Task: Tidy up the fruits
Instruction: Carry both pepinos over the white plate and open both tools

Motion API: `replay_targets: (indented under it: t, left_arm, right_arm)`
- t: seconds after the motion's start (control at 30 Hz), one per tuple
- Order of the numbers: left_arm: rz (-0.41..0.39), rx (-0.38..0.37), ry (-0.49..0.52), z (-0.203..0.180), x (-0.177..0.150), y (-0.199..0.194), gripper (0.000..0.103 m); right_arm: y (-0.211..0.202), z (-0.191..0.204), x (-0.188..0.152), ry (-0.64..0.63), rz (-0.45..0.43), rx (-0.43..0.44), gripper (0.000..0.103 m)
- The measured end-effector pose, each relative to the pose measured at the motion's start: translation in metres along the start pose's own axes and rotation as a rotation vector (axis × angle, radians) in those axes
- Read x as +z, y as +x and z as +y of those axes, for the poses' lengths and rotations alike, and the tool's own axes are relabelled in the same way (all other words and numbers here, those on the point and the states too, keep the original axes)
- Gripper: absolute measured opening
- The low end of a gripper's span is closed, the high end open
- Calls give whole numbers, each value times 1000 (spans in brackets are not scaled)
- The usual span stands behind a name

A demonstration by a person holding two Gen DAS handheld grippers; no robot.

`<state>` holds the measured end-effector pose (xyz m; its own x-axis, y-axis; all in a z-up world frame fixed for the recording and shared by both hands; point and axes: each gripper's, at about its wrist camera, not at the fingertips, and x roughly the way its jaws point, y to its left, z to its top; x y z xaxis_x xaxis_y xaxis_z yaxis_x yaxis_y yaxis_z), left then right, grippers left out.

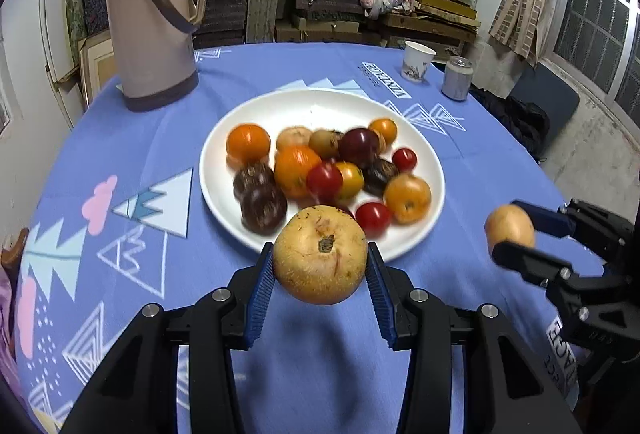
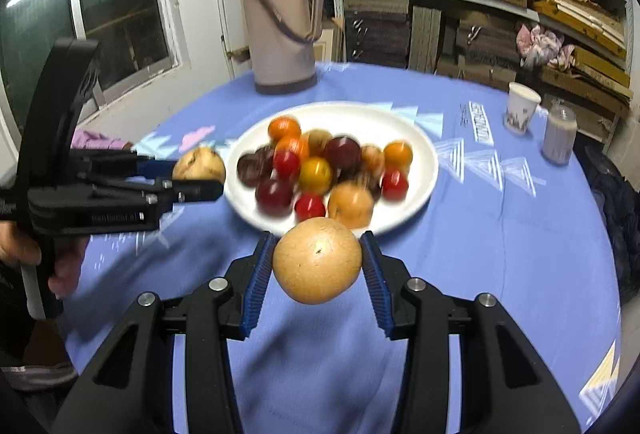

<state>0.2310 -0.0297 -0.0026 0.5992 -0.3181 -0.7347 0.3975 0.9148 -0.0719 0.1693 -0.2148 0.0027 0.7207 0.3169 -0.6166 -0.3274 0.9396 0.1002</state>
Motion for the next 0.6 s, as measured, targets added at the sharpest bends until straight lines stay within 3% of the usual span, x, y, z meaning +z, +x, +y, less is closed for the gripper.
replay_targets:
  t: [0.3, 0.53, 0.57, 0.6]
  left_arm:
    - [-5, 62, -45, 15, 44, 37, 45]
    - [28, 86, -68, 25, 57, 65, 46]
    - [27, 98, -76, 27, 57, 67, 48]
    - [20, 102, -80, 28, 57, 67, 63]
  right_arm:
    - [58, -20, 53, 55, 3, -44, 43]
    - [105, -40, 62, 134, 52, -71, 45]
    - [108, -42, 62, 139, 48, -71, 45]
    - [108, -44, 62, 142, 43, -67, 48]
